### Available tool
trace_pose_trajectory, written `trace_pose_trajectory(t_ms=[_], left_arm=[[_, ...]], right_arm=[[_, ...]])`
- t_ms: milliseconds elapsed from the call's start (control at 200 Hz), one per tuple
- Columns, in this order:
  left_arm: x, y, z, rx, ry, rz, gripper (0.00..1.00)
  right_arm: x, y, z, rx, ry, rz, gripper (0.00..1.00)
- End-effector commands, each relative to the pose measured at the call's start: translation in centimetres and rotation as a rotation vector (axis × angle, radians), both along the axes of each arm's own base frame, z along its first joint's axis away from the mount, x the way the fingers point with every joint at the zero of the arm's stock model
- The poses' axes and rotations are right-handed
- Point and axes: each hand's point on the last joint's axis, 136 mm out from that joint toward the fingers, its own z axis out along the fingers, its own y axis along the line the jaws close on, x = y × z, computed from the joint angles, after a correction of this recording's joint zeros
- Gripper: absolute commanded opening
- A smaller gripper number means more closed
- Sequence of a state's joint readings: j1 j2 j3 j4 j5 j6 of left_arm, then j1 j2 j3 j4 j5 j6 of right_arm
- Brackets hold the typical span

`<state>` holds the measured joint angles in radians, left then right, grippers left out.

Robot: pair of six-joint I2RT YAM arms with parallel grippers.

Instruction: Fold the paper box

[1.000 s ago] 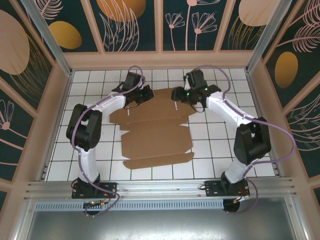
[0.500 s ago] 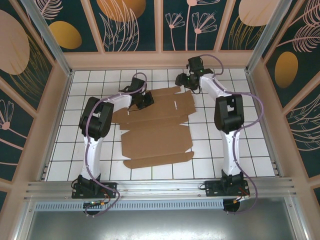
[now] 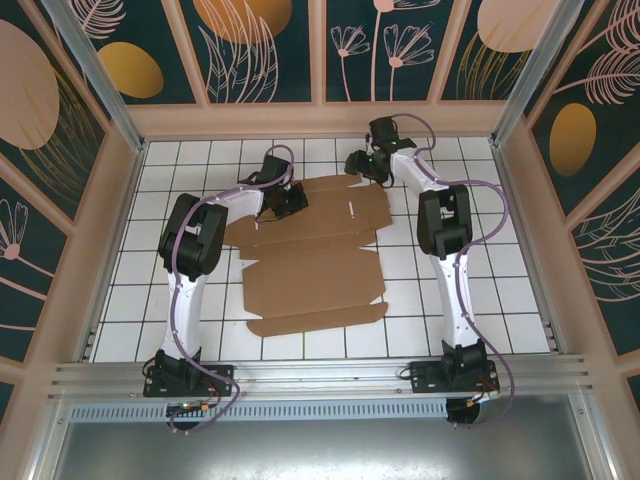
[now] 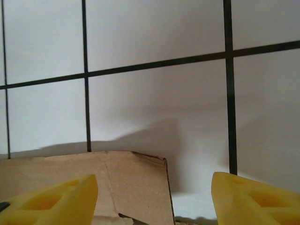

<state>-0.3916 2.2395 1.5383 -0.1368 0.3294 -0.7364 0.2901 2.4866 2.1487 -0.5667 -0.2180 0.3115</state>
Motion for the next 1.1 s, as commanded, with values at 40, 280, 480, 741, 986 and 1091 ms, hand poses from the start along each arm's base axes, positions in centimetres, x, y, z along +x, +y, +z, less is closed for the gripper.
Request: trace_pose_trajectory(t_ms=[40, 280, 480, 741, 986, 1091], left_arm=[[-1.0, 1.1, -3.6, 0.059, 0.067, 0.001, 0.00], [-0.9, 1.0, -3.4, 0.060, 0.062, -0.011, 0.00], [-0.8, 1.2, -3.2, 0.078, 0.056, -0.019, 0.00], [-0.7, 1.1, -3.0, 0.077, 0.053, -0.023, 0.00], [-0.7, 1.1, -3.2, 0.080, 0.054, -0.026, 0.00], [-0.7, 1.1, -3.4, 0.078, 0.060, -0.025, 0.00]], right_arm=[[-0.5, 1.4, -1.2, 0.026, 0.030, 0.057, 0.66], [-1.0, 3.3, 0.1, 0.138, 0.032, 0.102, 0.58], [-1.3, 4.8, 2.7, 0.231, 0.010, 0.129, 0.50], [-2.0, 6.9, 4.3, 0.252, -0.016, 0.180, 0.49], [-3.1, 8.9, 3.9, 0.279, -0.001, 0.247, 0.52], [-3.4, 9.8, 4.0, 0.299, -0.005, 0.275, 0.54]])
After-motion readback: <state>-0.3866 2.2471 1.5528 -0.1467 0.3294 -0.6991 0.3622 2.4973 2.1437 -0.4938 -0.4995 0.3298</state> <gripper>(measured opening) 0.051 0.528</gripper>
